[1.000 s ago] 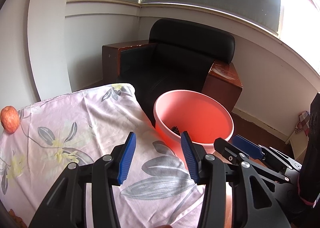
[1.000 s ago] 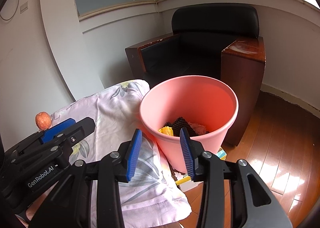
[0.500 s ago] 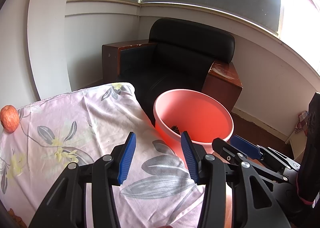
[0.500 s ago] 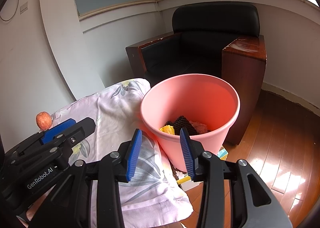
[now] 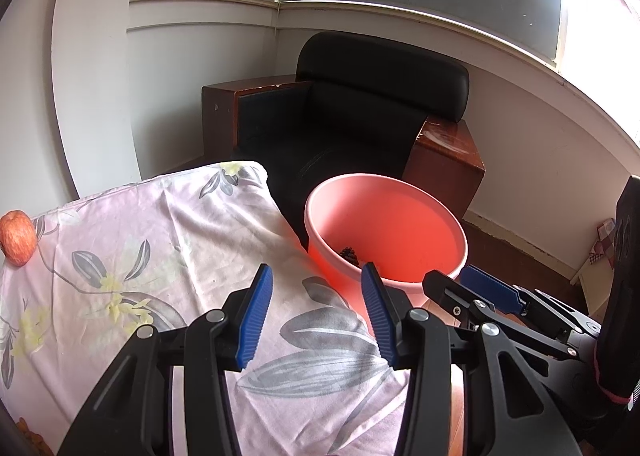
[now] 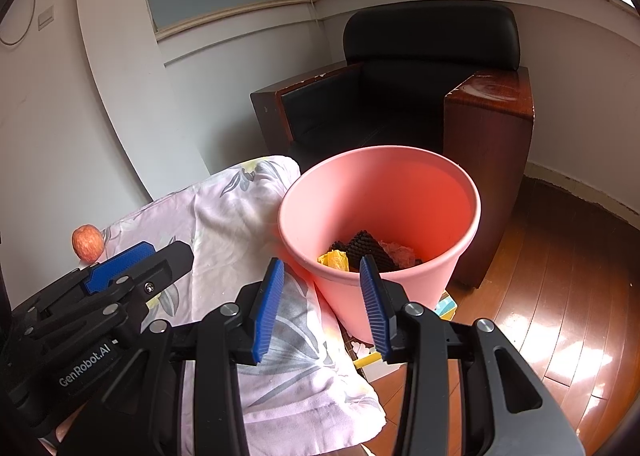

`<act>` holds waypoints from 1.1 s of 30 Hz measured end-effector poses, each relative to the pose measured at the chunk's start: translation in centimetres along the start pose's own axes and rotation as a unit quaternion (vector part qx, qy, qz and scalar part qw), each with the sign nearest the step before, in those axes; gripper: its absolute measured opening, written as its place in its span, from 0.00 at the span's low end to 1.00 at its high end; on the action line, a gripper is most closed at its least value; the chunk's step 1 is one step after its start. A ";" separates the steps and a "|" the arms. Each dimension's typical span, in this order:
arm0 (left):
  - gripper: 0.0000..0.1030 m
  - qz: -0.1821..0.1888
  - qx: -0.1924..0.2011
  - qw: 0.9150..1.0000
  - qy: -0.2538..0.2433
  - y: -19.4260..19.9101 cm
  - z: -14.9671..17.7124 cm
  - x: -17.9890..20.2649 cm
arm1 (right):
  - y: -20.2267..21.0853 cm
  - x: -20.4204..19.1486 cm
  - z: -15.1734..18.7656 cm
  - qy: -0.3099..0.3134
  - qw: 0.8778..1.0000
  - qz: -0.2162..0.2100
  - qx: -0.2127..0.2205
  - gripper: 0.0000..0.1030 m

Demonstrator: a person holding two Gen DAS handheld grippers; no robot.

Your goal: Collect trash

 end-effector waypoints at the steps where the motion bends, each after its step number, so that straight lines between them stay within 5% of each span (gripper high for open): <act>1: 0.44 0.000 0.000 1.000 0.000 -0.1 0.0 0.0 | 0.0 0.0 0.0 0.000 1.000 0.000 0.000 0.39; 33: 0.44 0.002 -0.012 1.000 -0.006 -0.8 0.7 0.4 | -0.7 0.9 0.3 -0.009 1.000 0.001 -0.008 0.39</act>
Point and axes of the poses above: each gripper's, at about its wrist camera, not at the fingertips, and y roughly against the way its jaws point, x to its right, z to its underside, the point moved 6 cm from there along -y, roughly the way its jaws point, and after that the axes turned 11 degrees about -z, right-handed, at the moved point
